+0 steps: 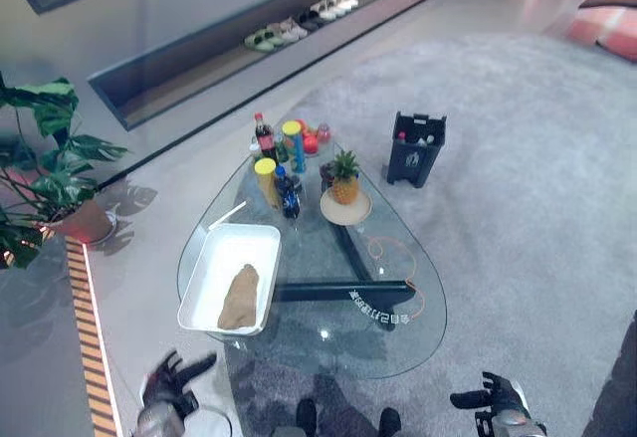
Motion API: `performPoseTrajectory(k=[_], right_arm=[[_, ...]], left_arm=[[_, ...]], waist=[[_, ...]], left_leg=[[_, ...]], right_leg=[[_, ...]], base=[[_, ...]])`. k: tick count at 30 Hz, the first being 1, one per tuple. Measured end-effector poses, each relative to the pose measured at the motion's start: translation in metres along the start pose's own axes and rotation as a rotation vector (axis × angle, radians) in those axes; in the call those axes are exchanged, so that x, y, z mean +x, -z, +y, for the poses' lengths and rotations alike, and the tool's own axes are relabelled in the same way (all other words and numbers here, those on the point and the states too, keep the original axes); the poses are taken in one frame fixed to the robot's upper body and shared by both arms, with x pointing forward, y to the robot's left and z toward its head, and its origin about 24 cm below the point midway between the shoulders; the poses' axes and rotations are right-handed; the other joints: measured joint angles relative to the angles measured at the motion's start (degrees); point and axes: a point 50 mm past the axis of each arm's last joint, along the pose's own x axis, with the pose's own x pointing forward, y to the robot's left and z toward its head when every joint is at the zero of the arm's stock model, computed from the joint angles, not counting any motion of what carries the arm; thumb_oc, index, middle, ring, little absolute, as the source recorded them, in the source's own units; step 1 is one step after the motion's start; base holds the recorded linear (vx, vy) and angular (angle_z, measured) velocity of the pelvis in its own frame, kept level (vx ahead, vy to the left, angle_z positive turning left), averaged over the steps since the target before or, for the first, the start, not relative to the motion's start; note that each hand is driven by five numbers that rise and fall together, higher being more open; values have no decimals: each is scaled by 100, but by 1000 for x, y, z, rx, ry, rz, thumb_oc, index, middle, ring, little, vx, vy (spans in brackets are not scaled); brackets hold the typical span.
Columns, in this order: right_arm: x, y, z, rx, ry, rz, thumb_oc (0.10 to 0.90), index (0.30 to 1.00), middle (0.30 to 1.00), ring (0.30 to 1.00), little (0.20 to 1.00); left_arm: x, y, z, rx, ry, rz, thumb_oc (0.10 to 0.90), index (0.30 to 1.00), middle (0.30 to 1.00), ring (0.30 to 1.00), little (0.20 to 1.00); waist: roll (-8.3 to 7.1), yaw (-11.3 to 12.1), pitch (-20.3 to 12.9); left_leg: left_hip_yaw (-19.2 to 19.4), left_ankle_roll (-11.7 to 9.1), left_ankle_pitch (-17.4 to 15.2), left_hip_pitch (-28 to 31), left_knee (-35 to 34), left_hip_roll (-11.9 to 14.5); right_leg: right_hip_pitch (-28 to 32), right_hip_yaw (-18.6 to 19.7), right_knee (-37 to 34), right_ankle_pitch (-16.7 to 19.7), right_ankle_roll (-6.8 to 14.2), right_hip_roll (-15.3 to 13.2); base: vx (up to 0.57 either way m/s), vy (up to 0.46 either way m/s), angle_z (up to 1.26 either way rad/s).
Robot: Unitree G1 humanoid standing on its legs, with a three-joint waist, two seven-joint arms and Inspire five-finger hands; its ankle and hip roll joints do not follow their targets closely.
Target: Wipe the table with a cloth and put it in the basket.
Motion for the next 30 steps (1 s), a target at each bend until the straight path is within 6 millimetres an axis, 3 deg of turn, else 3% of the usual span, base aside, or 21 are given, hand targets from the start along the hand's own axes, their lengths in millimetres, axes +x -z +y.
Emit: performPoseTrajectory(k=[3, 8, 15, 30], right_arm=[[-3, 20, 5, -43, -31, 60, 800, 900, 900, 900, 900], [-8, 43, 5, -93, -42, 120, 800, 900, 900, 900, 900], [-9, 47, 6, -112, -54, 132, 800, 900, 900, 900, 900], [-10, 52, 11, -139, -142, 189, 800, 900, 900, 900, 900]], left_arm=[[-6, 28, 9, 113, 25, 104, 800, 900, 900, 900, 900], [-10, 45, 5, 252, 108, 183, 800, 900, 900, 900, 900], [-10, 46, -4, 284, 143, 208, 800, 900, 900, 900, 900], [-9, 43, -14, 301, 185, 203, 800, 900, 900, 900, 900]], waist=[[-59, 6, -231], [12, 5, -372], [97, -18, -443], [51, -16, -398]], left_leg=[[24, -32, -47, -1, -16, 41], [34, -6, -64, -13, -35, 74], [56, -7, -29, -9, -1, 109], [116, -18, -37, 108, -2, 114]], right_leg=[[-8, -1, 0, -48, -19, 12], [-36, -21, -1, -25, -50, 7], [-44, -12, -1, 16, -64, 42], [60, 7, -2, -3, -57, 38]], base=[[0, 0, 0], [10, 7, -2], [5, 0, -1], [2, 0, 0]])
